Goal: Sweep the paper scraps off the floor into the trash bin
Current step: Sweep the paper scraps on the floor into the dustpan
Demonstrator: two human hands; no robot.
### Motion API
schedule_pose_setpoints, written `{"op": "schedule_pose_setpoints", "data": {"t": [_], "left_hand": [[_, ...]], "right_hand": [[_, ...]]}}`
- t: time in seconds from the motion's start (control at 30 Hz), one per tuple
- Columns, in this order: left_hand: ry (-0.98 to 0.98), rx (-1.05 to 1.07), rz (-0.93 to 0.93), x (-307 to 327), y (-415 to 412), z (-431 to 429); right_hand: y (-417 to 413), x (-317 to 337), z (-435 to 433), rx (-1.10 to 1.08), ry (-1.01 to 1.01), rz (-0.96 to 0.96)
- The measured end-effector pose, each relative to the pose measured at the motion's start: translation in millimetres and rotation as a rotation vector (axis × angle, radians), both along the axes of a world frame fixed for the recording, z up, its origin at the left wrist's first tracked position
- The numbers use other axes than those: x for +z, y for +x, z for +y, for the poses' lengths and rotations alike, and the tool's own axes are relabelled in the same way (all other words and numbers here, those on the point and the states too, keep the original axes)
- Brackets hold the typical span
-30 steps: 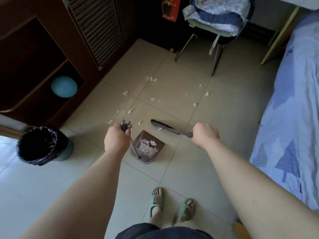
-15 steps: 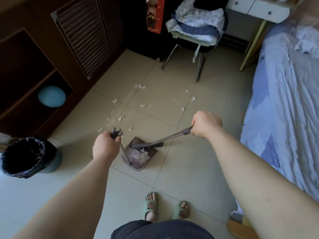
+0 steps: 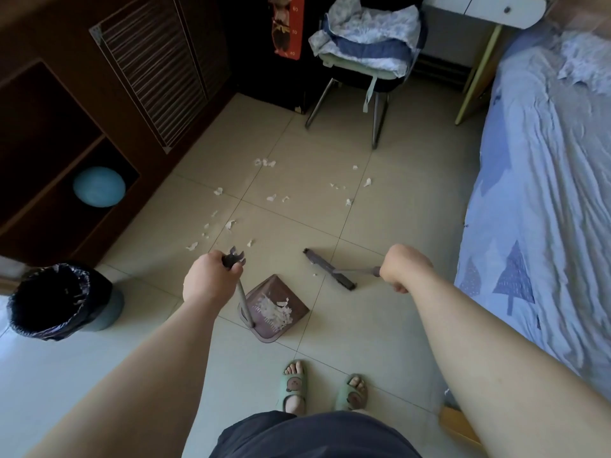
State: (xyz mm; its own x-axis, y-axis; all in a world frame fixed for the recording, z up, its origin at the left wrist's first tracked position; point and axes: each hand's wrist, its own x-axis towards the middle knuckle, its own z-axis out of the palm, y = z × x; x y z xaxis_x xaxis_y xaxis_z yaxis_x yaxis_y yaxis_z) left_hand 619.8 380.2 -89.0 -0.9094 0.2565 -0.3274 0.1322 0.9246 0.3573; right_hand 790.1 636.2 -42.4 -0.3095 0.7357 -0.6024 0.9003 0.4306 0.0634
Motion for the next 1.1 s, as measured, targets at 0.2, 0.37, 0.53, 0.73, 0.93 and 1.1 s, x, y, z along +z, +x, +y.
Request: {"op": "schedule_pose_setpoints", "data": {"t": [0.2,0.37,0.53,0.73,0.93,1.1], "left_hand": [[-0.008,-0.02,-0.042,-1,2,4],[-0.001,-0.033,-0.036,-1,5,3],[0.029,-0.034,-0.031,0,6,5],[0.07,-0.023,-0.037,3,6,4],[0.075,0.003,-0.03,5,7,2],[0.098,0.03,-0.069,3,11,4]], "right_hand": [[7,-19,-13,0.012,-0.233,0.023],[0,-10,-28,0.132,-0.177,-0.114],[-16,14,-20,0.222,-0.308,-0.125],[-25,32,5,0.063,-0.303,-0.041],[-30,33,20,0.059,-0.238,0.009],[-25,10,-1,0.19,-0.113,-0.053]]}}
